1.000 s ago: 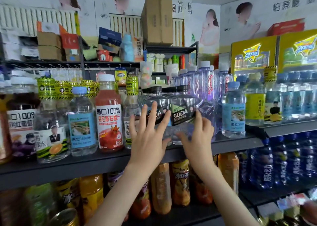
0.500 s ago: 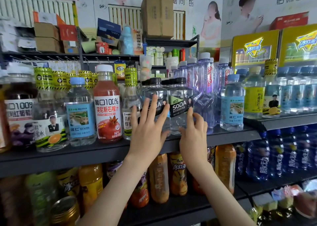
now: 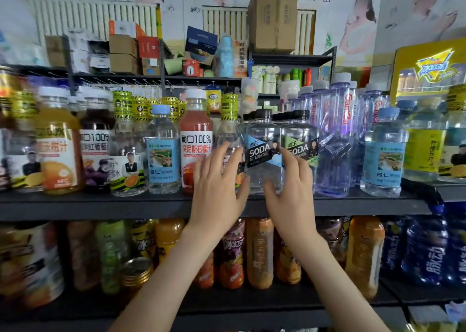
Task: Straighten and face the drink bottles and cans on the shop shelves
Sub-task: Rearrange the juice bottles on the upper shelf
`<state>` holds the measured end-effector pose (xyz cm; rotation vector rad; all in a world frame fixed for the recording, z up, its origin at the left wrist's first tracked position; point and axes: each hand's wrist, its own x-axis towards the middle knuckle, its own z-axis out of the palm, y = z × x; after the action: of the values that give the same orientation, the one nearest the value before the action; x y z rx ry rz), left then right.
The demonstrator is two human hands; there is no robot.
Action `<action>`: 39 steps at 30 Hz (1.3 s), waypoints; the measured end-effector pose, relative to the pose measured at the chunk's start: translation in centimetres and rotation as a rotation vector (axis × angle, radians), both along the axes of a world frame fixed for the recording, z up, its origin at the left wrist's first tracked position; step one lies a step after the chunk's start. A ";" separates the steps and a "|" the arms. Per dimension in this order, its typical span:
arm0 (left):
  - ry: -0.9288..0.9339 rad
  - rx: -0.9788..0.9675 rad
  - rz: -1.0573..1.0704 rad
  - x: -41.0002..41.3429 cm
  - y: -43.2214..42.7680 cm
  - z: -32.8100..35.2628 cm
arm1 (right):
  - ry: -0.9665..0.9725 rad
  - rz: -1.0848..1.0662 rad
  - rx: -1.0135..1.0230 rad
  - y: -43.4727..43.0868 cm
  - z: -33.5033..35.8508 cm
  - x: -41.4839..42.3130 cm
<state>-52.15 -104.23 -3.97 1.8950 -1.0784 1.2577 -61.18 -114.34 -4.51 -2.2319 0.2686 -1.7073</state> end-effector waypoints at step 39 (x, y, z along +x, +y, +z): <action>0.449 -0.175 0.181 23.5 29.6 8.4 | -0.243 -0.027 -0.004 28.5 4.8 22.6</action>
<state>-28.61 -74.62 4.40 2.0378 -0.5566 0.9168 -38.58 -85.82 0.32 -2.0054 0.2377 -1.9706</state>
